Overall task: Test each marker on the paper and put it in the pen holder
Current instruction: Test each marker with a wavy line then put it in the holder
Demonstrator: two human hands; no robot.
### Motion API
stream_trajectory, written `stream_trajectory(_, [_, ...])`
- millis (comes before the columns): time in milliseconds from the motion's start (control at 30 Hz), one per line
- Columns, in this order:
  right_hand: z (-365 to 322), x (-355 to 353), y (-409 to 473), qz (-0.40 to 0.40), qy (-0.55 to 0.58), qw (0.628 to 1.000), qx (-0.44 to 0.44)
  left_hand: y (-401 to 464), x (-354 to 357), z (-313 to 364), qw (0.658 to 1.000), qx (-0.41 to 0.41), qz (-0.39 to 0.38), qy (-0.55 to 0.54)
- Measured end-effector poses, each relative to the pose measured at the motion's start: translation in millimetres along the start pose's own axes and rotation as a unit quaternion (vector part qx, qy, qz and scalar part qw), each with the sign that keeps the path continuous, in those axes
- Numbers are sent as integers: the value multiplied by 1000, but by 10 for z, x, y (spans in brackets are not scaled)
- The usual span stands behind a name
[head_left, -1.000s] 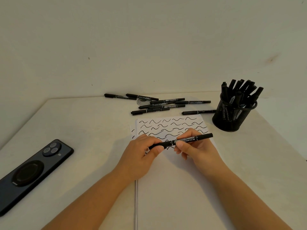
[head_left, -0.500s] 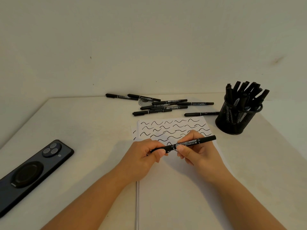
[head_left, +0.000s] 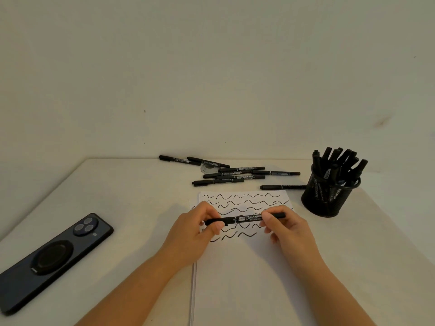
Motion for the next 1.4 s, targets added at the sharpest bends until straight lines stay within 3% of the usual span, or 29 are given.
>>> stream_trajectory(133, [-88, -25, 39, 5, -187, 978, -97, 18, -38, 73, 998, 0, 24, 55])
stream_trajectory(200, [-193, 7, 15, -22, -349, 911, -217, 28, -46, 167, 995, 15, 27, 93])
stream_trajectory(267, [-293, 63, -20, -44, -441, 843, -306, 65, -44, 297, 992, 39, 35, 118])
stream_trajectory(400, [-486, 70, -17, -55, -494, 772, -396, 150, -20, 580, 986, 87, 52, 134])
stream_trajectory(567, [-618, -103, 55, -68, -511, 742, -428, 269, 42, 808, 979, 137, 81, 128])
stream_trajectory(633, [-673, -202, 92, -46, -515, 749, -414, 327, 93, 859, 981, 141, 77, 108])
stream_trajectory(733, [-826, -421, 214, 25, -457, 822, -339, 493, 177, 850, 989, 114, 57, 71])
stream_trajectory(800, [-923, -620, 322, 75, -384, 876, -283, 659, 237, 784, 991, 82, 35, 96])
stream_trajectory(900, [-1044, -881, 421, 144, -280, 912, -262, 928, 331, 633, 983, 56, 3, 174])
stream_trajectory(1067, [-1083, -1102, 503, 195, -201, 930, -239, 1322, 554, 540, 969, 54, -54, 233])
stream_trajectory(1400, [-839, -1354, 631, 194, -221, 934, -204, 1694, 974, 598, 948, 73, -90, 295])
Point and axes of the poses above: each hand's wrist, its own y-axis towards the middle knuckle, its own x-axis out of the palm, z = x × y, the point moved 2 cm from there along y, towards the middle knuckle, and after that the axes turned 8 degrees about y, right-handed, at the moved point
